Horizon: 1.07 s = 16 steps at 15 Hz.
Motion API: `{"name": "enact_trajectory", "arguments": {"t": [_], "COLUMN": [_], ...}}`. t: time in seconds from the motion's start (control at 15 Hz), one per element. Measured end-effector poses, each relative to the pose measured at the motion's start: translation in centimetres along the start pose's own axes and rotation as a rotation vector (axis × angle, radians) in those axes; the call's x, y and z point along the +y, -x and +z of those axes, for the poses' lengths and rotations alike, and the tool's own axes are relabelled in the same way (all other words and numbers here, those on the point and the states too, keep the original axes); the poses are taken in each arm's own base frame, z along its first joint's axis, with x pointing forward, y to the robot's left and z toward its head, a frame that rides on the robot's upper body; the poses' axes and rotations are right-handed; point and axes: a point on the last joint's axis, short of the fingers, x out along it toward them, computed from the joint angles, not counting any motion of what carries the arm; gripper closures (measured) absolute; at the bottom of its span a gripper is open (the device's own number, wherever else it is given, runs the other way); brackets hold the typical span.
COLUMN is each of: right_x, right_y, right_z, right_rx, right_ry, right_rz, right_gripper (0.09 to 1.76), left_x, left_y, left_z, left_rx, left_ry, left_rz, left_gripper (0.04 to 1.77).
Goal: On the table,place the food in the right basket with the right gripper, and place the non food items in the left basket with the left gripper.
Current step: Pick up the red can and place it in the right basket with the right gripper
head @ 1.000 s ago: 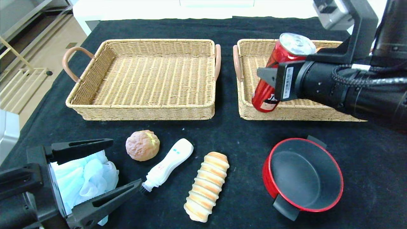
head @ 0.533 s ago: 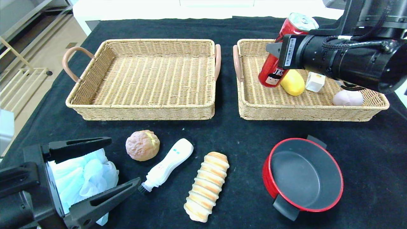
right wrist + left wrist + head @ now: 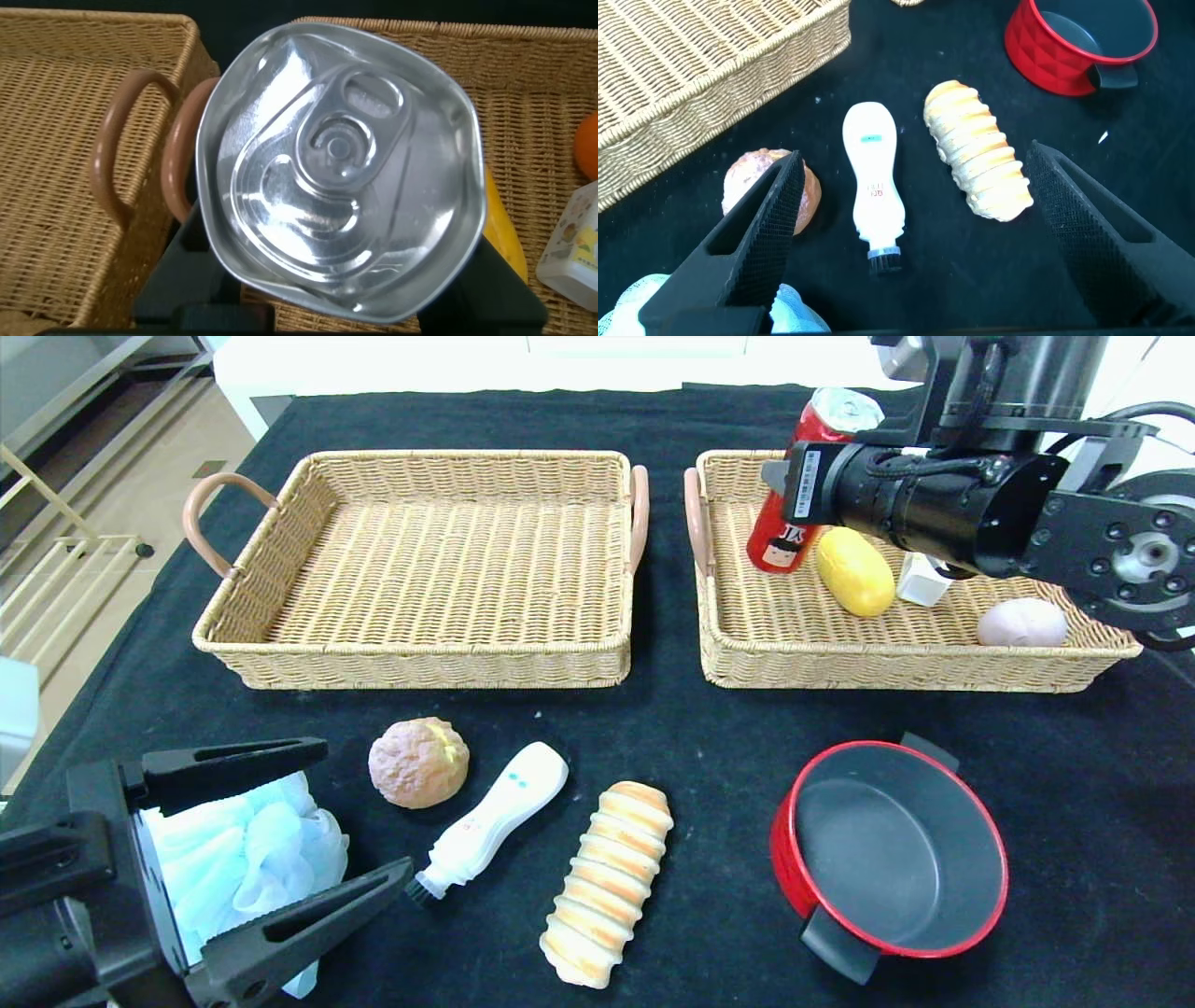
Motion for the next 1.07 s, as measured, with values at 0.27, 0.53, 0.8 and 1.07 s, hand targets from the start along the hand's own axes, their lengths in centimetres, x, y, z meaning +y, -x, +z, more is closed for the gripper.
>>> {"name": "enact_trajectory", "arguments": {"t": [0.27,0.53,0.8,1.07], "right_x": [-0.2,-0.3,-0.4,-0.1], "right_y": [-1.8,-2.7,-2.8,-2.6], "right_z": [-1.0,-1.4,-1.6,-1.5], "right_rx": [0.006,0.006,0.010,0.010], "right_ry": [-0.010,-0.017,-0.016,-0.014], "right_rz": [-0.020,-0.031,-0.032,-0.041], "right_gripper": [0.83,0.83,0.56,0.40], "left_x": [0.0,0.0,0.0,0.0], "left_y": [0.0,0.0,0.0,-0.1], "left_z": [0.0,0.0,-0.1,-0.1], "left_rx": [0.000,0.001,0.003,0.003], "left_ry": [0.000,0.001,0.001,0.001], "left_rz": [0.000,0.001,-0.001,-0.001], "left_gripper": [0.09,0.09,0.09,0.09]}}
